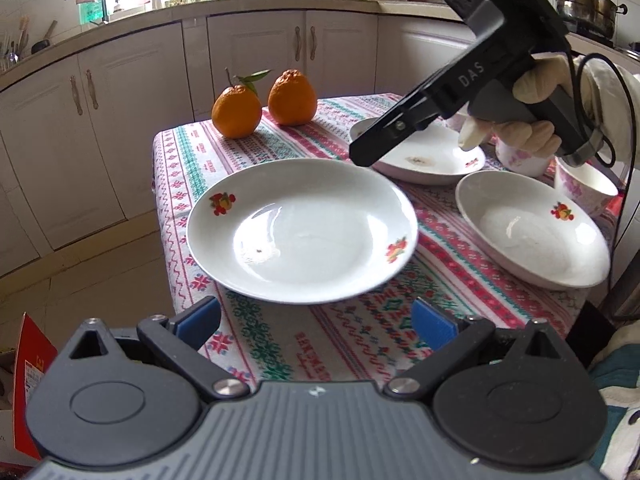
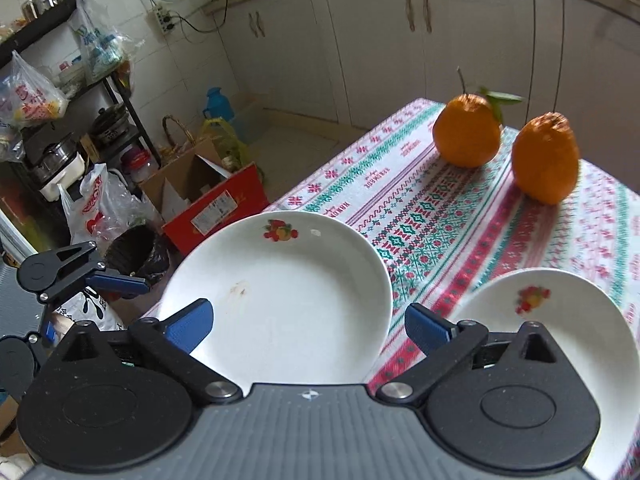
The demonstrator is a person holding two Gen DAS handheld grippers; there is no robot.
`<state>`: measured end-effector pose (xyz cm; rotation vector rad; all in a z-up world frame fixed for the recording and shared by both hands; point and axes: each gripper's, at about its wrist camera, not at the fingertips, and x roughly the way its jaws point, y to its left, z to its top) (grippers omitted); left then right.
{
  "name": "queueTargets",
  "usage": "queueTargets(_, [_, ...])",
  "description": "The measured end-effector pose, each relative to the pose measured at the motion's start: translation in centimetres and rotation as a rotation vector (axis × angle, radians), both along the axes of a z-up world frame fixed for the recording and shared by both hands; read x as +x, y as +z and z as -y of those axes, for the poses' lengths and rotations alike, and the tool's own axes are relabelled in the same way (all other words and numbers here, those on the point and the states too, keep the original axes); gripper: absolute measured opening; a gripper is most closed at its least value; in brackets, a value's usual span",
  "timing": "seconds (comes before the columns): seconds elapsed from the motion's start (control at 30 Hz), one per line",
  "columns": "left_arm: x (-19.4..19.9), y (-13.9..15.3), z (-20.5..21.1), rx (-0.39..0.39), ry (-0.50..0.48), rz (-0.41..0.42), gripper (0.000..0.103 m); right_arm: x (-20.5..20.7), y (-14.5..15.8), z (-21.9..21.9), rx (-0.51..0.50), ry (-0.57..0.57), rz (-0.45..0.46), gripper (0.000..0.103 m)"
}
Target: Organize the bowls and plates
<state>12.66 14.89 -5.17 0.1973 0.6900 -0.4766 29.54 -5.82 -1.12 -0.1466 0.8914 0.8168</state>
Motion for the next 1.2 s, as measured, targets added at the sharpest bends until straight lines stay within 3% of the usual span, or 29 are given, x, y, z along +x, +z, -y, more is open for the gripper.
queueTargets(0.27, [-3.9, 0.6, 3.1, -0.026, -0.033, 0.039, 0.101, -7.0, 2.1, 4.5, -0.019, -0.095, 0.088, 0.103])
queueTargets(0.47, [-5.7, 0.1, 5.4, -0.064, -0.050, 0.024, 0.101, -11.9, 1.9, 7.7, -0.042, -0.144, 0.139, 0.103])
queueTargets(0.6, [-6.3, -0.3, 7.2, -0.050, -0.078, 0.024, 0.102, -14.1, 1.3, 9.9, -0.037, -0.185, 0.142, 0.103])
queueTargets(1.0, [-5.6, -2.4, 11.8, 0.013, -0.192, 0.000, 0.101, -14.4, 0.9, 14.9, -0.024, -0.285, 0.115, 0.103])
queueTargets(1.2, [-5.2, -2.8, 12.9, 0.023, -0.248, -0.002, 0.101, -13.3, -0.2, 15.7, -0.020, -0.271, 0.047, 0.103])
